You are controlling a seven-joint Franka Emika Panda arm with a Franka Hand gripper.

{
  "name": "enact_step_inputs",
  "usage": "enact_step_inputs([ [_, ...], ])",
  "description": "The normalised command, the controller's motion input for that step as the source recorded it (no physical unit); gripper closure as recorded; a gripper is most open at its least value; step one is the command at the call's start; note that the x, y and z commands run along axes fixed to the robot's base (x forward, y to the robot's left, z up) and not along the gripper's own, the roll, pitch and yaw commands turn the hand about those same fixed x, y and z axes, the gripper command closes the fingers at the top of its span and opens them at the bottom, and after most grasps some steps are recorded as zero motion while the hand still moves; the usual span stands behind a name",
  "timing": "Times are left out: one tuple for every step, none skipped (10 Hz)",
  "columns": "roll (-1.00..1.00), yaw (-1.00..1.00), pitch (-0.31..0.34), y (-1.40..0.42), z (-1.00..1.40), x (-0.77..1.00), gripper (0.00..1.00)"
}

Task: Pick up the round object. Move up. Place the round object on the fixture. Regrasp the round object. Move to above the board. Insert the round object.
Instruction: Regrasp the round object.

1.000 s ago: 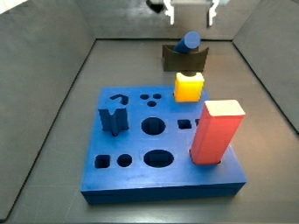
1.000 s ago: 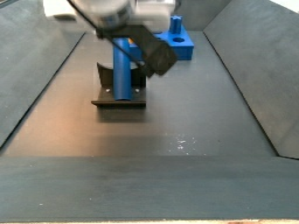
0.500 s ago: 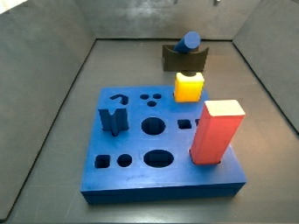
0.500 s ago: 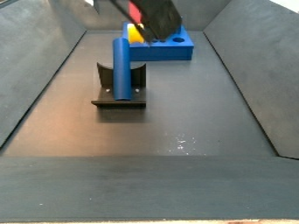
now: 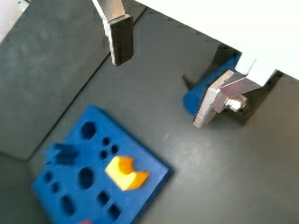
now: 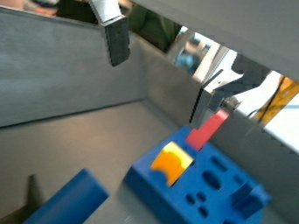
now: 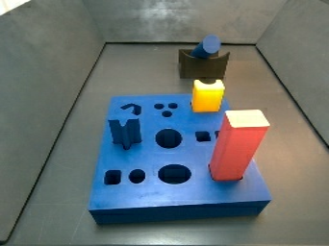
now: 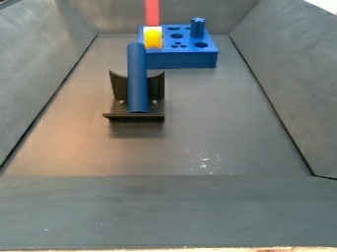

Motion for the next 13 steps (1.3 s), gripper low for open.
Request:
enact_step_inputs([
  [1.00, 0.02, 0.040, -0.02, 0.01, -0.02, 0.00],
  [1.00, 0.02, 0.037, -0.03, 0.02, -0.02, 0.00],
  [1.00, 0.02, 0.035, -0.02, 0.01, -0.02, 0.00],
  [1.00, 0.02, 0.032, -0.02, 0.01, -0.02, 0.00],
  [1.00, 0.02, 0.029, -0.02, 0.01, -0.02, 0.00],
  [1.00, 0.02, 0.025, -0.02, 0.01, -0.01, 0.00],
  [1.00, 0.02, 0.022, -0.02, 0.01, 0.00, 0.00],
  [1.00, 0.02, 0.021, -0.02, 0.01, 0.00, 0.00],
  [1.00, 0.03, 0.022, -0.02, 0.01, 0.00, 0.00],
  [1.00, 0.03, 0.029, -0.02, 0.01, 0.00, 0.00],
  [1.00, 0.03, 0.036, -0.02, 0.01, 0.01, 0.00],
  [1.00, 0.03, 0.043, -0.02, 0.01, 0.02, 0.00],
  [1.00, 0.04, 0.052, -0.02, 0.00, 0.03, 0.00],
])
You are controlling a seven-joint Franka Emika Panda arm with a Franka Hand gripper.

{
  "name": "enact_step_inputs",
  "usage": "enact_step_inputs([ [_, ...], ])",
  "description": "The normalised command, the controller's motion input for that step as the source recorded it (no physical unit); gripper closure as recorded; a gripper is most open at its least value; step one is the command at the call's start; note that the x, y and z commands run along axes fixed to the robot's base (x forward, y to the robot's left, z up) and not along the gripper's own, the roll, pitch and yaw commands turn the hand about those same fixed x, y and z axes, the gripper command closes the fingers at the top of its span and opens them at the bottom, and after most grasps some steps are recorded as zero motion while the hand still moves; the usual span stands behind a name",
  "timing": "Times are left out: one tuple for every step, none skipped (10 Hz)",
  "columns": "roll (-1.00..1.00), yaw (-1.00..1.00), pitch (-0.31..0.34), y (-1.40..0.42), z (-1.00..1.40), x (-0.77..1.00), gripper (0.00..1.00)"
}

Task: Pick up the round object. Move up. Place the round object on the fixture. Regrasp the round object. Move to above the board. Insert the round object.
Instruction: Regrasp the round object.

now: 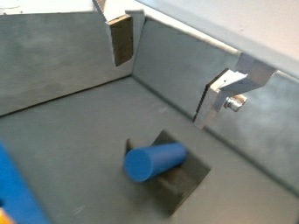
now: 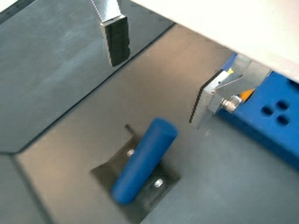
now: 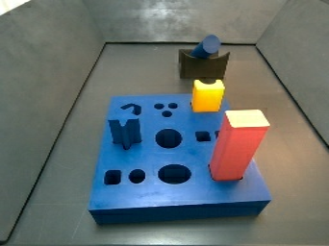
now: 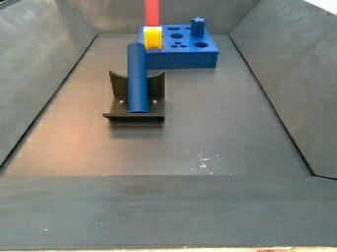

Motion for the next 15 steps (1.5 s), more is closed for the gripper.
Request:
enact_step_inputs([
  [1.00, 0.04, 0.067, -0.03, 0.00, 0.05, 0.00],
  [1.00, 0.05, 0.081, -0.03, 0.00, 0.07, 0.00],
  [1.00, 0.06, 0.106, -0.04, 0.00, 0.08, 0.00],
  [1.00, 0.07, 0.127, -0.04, 0.00, 0.09, 0.00],
  [1.00, 0.08, 0.151, -0.04, -0.01, 0.10, 0.00],
  [1.00, 0.11, 0.173, -0.04, 0.00, 0.10, 0.00],
  [1.00, 0.15, 0.206, -0.05, -0.01, 0.10, 0.00],
  [0.92, 0.19, 0.214, -0.05, -0.01, 0.11, 0.00],
  [0.73, 0.21, 0.193, -0.05, -0.01, 0.11, 0.00],
  [0.55, 0.22, 0.167, -0.05, -0.01, 0.11, 0.00],
  [0.33, 0.23, 0.126, -0.05, 0.00, 0.11, 0.00],
  [0.23, 0.24, 0.085, -0.04, 0.00, 0.10, 0.00],
  [0.20, 0.24, 0.060, -0.04, 0.00, 0.09, 0.00],
  [0.17, 0.21, 0.007, -0.05, -0.01, 0.09, 0.00],
  [0.20, 0.19, -0.040, 0.05, -1.00, 0.03, 0.00],
])
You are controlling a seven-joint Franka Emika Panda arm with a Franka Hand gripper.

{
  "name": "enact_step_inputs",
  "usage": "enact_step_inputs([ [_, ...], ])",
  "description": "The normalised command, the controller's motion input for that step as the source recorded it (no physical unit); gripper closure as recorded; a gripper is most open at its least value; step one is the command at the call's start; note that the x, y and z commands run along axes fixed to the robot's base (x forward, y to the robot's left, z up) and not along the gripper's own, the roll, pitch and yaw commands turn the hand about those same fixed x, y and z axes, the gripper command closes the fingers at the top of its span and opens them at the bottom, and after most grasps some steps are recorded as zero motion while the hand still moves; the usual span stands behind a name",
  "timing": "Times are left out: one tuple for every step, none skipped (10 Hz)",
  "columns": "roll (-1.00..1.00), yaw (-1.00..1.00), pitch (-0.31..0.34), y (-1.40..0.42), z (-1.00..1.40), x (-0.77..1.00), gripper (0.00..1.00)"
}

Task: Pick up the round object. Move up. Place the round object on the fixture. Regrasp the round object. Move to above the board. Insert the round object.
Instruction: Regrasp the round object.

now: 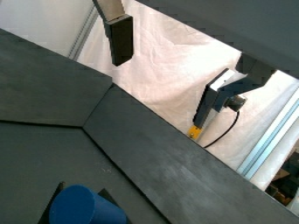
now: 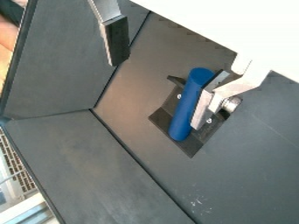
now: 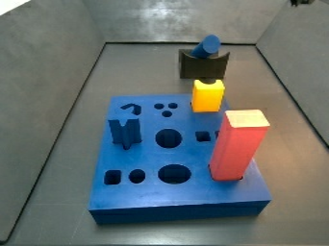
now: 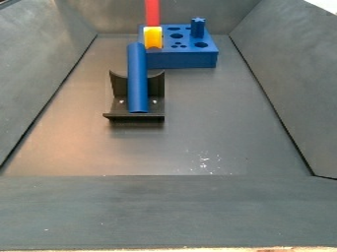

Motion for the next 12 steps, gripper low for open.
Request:
enact_step_inputs([
  [0.20, 0.16, -0.054, 0.05, -1.00, 0.04, 0.00],
  [0.17, 0.13, -0.084, 0.04, -1.00, 0.05, 0.00],
  [0.12, 0.08, -0.111, 0.04, -1.00, 0.06, 0.00],
  [0.10, 0.07, -0.119, 0.04, -1.00, 0.06, 0.00],
  [0.08, 0.03, -0.121, 0.03, -1.00, 0.07, 0.00],
  [0.07, 0.00, -0.122, 0.03, -1.00, 0.07, 0.00],
  [0.07, -0.02, -0.110, 0.03, -1.00, 0.07, 0.00],
  [0.06, -0.03, -0.101, 0.03, -1.00, 0.08, 0.00],
  [0.06, -0.05, -0.079, 0.02, -0.92, 0.08, 0.00],
  [0.06, -0.05, -0.059, 0.01, -0.75, 0.07, 0.00],
  [0.06, -0.05, -0.031, 0.01, -0.53, 0.06, 0.00],
  [0.06, -0.04, -0.014, 0.01, -0.37, 0.07, 0.00],
])
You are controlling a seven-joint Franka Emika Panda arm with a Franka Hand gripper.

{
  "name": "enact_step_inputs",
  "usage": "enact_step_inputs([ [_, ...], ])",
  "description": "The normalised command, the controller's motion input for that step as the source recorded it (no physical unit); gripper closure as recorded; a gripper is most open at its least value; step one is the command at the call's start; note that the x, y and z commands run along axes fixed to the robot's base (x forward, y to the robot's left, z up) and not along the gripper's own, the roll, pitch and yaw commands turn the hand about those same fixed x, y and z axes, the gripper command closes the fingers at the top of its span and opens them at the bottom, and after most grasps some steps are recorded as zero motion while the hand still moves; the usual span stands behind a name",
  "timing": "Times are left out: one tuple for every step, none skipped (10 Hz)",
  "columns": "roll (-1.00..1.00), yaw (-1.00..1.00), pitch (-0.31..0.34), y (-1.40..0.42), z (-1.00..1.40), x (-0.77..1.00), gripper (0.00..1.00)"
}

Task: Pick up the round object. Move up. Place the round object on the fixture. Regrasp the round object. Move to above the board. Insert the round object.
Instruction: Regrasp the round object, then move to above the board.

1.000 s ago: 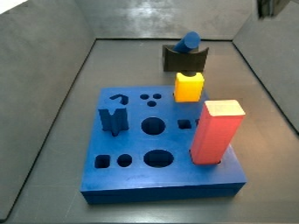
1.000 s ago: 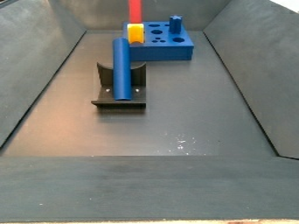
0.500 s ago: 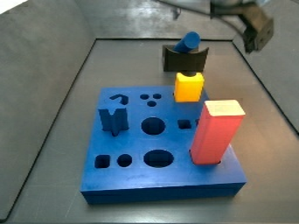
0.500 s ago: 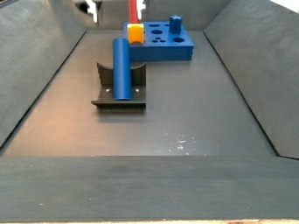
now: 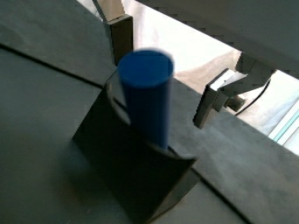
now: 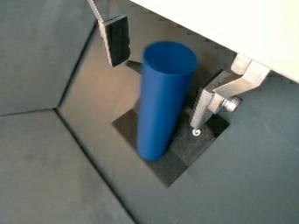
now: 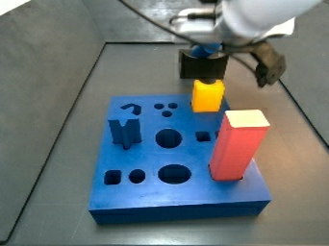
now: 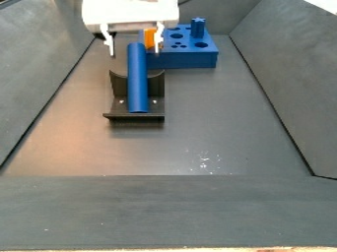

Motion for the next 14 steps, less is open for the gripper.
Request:
enact_step_inputs([
  [0.06, -0.03, -0.001, 0.00, -0.26, 0.06, 0.00],
  [0.00, 0.00, 0.000, 0.00, 0.00, 0.00, 1.00],
  [-0.01, -0.07, -0.037, -0.20, 1.00, 0.02, 1.00],
  [-0.01, -0.07, -0.030, -0.19, 1.00, 0.02, 1.00],
  [-0.01, -0.08, -0.002, -0.18, 1.00, 0.02, 1.00],
  [-0.02, -0.08, 0.030, -0.17, 1.00, 0.01, 1.00],
  [-0.03, -0.07, 0.052, -0.16, 1.00, 0.01, 1.00],
  [-0.04, -0.05, 0.078, -0.15, 1.00, 0.00, 1.00],
  [-0.04, -0.03, 0.097, -0.14, 1.00, 0.00, 1.00],
  [-0.04, -0.02, 0.106, -0.14, 1.00, 0.00, 1.00],
  [-0.04, 0.01, 0.122, -0.13, 1.00, 0.00, 1.00],
  [-0.05, 0.03, 0.132, -0.12, 1.00, 0.00, 1.00],
  [-0.04, 0.05, 0.136, -0.12, 1.00, 0.00, 1.00],
  [-0.04, 0.06, 0.138, -0.11, 1.00, 0.01, 1.00],
])
